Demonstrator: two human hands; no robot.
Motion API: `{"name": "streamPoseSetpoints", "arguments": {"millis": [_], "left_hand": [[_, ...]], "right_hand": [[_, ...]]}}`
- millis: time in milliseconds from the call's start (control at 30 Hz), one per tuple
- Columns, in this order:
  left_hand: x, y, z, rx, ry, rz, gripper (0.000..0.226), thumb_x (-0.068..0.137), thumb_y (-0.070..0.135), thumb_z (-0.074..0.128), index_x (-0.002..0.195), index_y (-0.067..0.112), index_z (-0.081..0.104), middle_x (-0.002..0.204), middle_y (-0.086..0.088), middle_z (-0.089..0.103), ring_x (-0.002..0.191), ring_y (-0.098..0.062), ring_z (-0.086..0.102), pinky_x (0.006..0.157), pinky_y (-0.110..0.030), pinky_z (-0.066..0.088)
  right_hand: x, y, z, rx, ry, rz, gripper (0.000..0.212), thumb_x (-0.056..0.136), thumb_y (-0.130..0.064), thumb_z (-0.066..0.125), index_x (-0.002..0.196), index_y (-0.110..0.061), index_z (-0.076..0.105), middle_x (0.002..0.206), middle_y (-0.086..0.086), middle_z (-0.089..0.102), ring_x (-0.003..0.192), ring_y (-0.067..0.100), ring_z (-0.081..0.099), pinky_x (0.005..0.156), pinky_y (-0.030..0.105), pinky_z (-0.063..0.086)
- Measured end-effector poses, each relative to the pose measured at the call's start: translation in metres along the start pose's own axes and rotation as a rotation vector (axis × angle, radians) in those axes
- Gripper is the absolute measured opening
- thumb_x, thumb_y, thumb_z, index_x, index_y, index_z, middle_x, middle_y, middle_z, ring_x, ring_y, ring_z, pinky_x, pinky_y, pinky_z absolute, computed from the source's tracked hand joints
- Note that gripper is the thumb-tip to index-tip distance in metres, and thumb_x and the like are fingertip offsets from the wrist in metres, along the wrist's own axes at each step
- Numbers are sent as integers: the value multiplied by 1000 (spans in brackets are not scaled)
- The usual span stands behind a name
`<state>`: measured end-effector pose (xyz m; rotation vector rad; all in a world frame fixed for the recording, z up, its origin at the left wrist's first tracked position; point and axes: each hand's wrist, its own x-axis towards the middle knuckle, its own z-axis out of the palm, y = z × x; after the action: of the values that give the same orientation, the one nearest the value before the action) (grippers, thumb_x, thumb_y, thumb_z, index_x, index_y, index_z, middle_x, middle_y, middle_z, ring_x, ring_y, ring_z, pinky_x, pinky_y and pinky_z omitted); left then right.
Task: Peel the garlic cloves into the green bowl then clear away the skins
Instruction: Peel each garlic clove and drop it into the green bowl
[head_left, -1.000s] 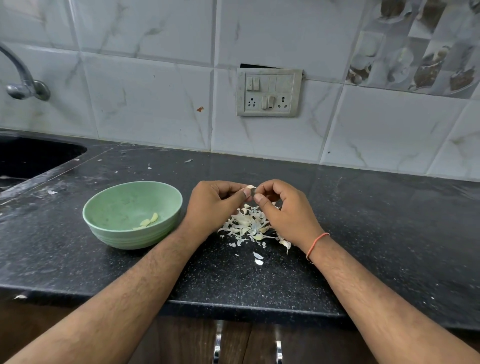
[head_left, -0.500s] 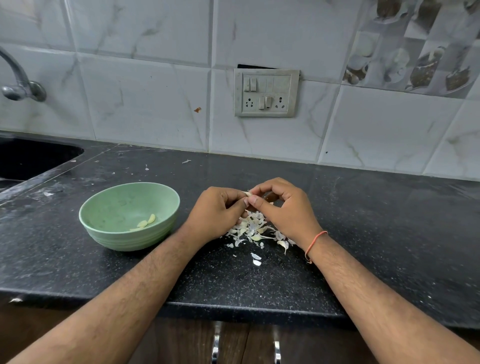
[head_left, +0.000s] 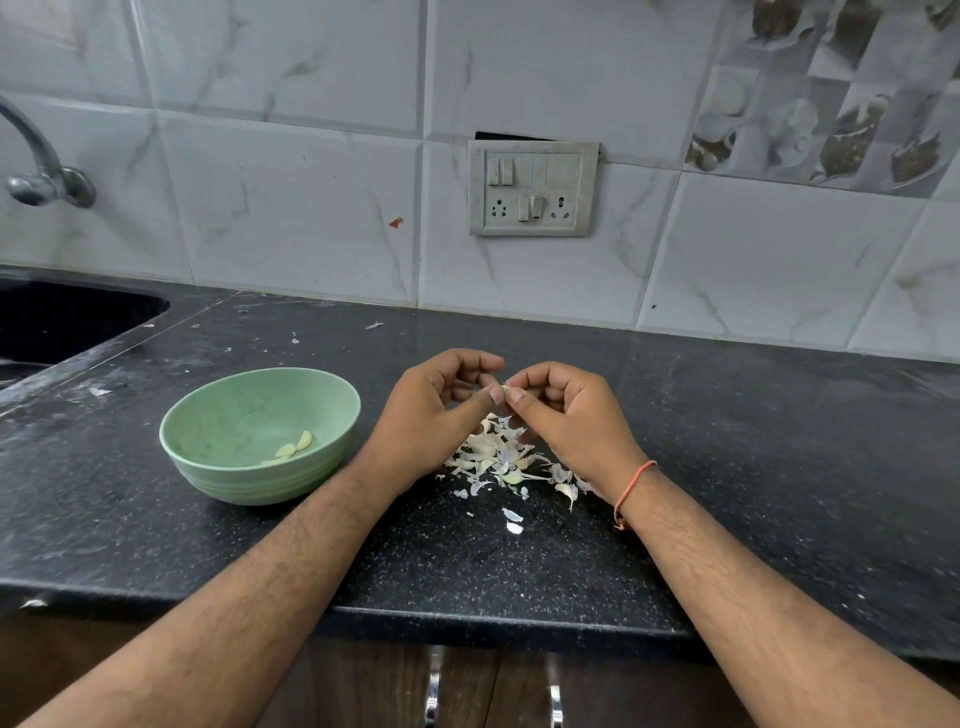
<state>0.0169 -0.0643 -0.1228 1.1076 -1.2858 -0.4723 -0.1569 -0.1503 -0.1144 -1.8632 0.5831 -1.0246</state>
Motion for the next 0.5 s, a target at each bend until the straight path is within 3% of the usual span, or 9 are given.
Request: {"name": "streamPoseSetpoints", "arguments": {"millis": [300,433,500], "left_hand": [[3,-6,-1,-16,29,-22,26,100,6,72,124,15,73,100,-1,73,78,-13,66,67,-30,62],[4,-7,-1,-72,27,-49,26,101,8,71,125,15,73,100,-2,73,81,-20,66,72,-38,62],[4,-7,-1,-106,30,-57,25,101,8,71,125,15,72,101,-3,74,84,-22,67,73,-34,62]], "right_hand": [[0,-2,0,82,-12,20,13,97,-8,76,109,-9,78,95,17,79,85,24,75,70,42,66],[-1,-5,1,120,-73,117,15,104,-17,68,109,-7,78,92,14,78,76,21,67,59,35,58],[-2,-6,1,180,-110,180,22,108,-20,62,109,-3,76,89,14,77,71,21,64,56,34,55]]}}
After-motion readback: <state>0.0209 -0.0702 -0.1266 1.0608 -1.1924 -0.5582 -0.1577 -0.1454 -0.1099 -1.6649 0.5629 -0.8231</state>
